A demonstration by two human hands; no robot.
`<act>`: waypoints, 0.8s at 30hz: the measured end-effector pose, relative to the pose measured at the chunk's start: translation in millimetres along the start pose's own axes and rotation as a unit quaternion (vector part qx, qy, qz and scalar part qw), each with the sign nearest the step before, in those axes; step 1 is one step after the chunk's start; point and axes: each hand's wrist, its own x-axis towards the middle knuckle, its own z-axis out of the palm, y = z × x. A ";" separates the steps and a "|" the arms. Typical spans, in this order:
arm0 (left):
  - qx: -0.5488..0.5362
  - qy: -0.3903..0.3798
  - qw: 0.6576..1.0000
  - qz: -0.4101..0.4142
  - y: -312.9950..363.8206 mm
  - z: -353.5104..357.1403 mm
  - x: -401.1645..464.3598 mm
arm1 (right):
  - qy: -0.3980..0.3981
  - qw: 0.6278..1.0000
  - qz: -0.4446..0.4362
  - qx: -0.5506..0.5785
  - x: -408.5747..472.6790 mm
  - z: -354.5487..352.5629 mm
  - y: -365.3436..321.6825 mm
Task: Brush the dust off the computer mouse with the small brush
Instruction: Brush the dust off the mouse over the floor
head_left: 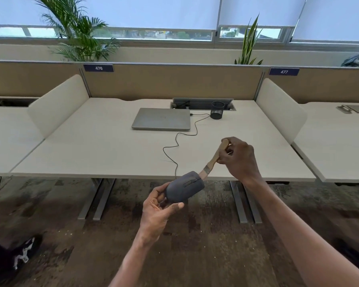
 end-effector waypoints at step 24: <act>-0.021 0.001 1.000 -0.010 7.4 -4.1 6.9 | 0.057 0.992 -0.108 0.031 -1.6 3.1 -2.4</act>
